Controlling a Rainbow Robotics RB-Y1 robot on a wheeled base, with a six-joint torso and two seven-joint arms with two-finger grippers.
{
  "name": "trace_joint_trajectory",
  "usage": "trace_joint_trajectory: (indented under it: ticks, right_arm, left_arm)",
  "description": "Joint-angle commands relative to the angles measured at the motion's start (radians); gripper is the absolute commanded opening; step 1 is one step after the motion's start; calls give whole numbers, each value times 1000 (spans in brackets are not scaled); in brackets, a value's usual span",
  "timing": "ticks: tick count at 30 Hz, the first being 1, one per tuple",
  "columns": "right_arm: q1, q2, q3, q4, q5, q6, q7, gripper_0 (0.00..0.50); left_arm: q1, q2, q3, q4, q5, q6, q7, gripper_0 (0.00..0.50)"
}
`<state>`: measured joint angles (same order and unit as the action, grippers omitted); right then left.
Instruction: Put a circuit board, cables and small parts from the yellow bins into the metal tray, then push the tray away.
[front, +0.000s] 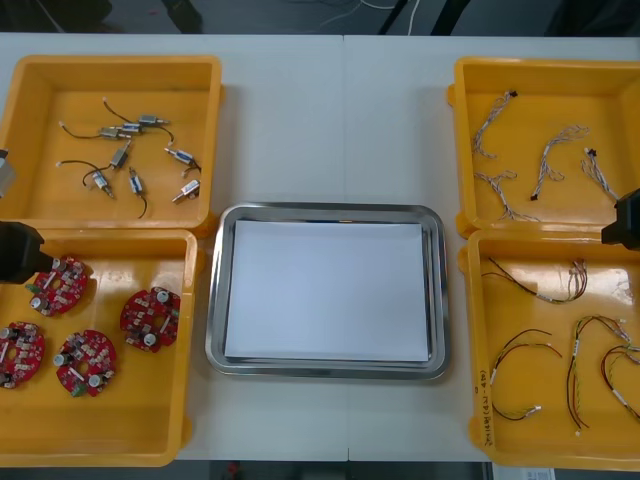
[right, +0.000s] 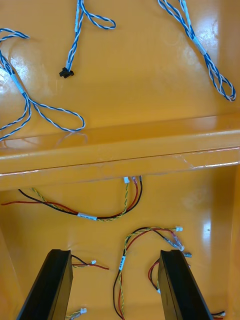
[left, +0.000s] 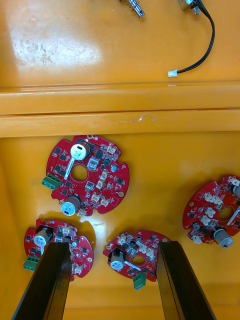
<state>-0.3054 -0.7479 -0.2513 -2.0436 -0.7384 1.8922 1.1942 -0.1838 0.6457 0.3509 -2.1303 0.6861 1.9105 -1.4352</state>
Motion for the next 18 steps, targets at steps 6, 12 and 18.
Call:
trace_joint_trajectory:
  ticks: [6,12,18]
  right_arm:
    - [-23,-42,7,-10,1,7,56,500]
    - [-23,-42,7,-10,1,7,56,500]
    - [-23,-42,7,-10,1,7,56,500]
  left_arm:
    - [-29,3,-10,-8,4,-8,72,500]
    - [-29,3,-10,-8,4,-8,72,500]
    - [-29,3,-10,-8,4,-8,72,500]
